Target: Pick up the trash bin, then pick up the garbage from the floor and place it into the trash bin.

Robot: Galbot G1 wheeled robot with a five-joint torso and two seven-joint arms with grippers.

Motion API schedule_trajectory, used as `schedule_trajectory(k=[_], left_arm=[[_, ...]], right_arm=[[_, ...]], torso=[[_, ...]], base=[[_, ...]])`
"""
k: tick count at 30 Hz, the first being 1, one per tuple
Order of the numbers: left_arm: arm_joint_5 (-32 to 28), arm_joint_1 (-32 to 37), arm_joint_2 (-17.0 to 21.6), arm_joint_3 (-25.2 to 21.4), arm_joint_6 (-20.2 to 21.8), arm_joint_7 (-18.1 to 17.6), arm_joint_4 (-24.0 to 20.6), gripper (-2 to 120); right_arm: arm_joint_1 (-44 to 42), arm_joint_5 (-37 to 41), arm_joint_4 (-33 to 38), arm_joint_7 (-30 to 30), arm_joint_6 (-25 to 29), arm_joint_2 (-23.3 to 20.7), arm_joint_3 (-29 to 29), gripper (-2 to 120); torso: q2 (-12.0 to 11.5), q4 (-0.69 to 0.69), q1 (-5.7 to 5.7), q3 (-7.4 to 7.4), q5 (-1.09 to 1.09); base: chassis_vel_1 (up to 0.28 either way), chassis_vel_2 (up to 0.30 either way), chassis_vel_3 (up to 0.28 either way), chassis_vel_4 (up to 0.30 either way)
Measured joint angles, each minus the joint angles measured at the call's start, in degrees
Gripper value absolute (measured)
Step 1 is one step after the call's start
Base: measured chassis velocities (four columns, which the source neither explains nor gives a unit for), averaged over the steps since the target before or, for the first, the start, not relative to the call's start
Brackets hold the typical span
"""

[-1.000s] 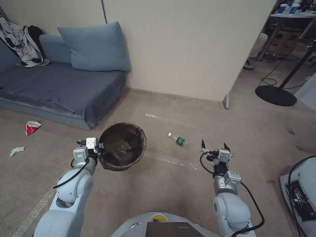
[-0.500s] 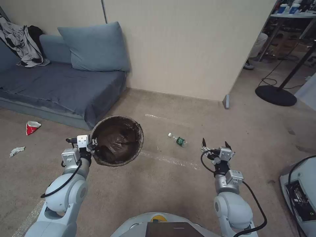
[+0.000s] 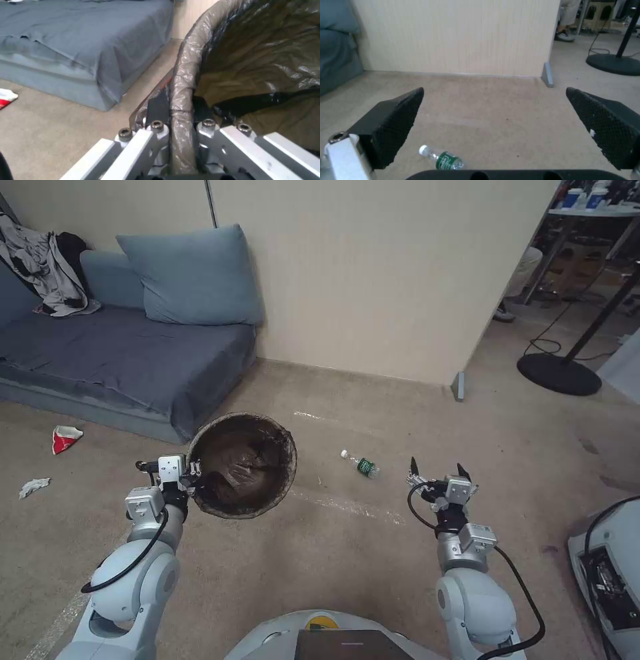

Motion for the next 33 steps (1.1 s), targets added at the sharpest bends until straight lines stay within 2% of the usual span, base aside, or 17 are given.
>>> schedule_trajectory(k=[17,33], left_arm=[[0.93,-0.19,0.08,0.22,-1.06,1.59,0.92,3],[1.01,-0.26,0.07,0.20,-1.10,2.14,0.93,3]], right_arm=[[0.30,-0.69,-0.33,-0.26,0.09,0.00,-0.05,100],[0.24,-0.82,-0.50,-1.12,0.15,0.00,-0.11,100]], torso=[[0.00,0.01,0.00,0.00,-0.01],[0.00,0.01,0.00,0.00,0.00]], base=[[-0.102,0.109,0.114,-0.115],[-0.156,0.152,0.160,-0.154]])
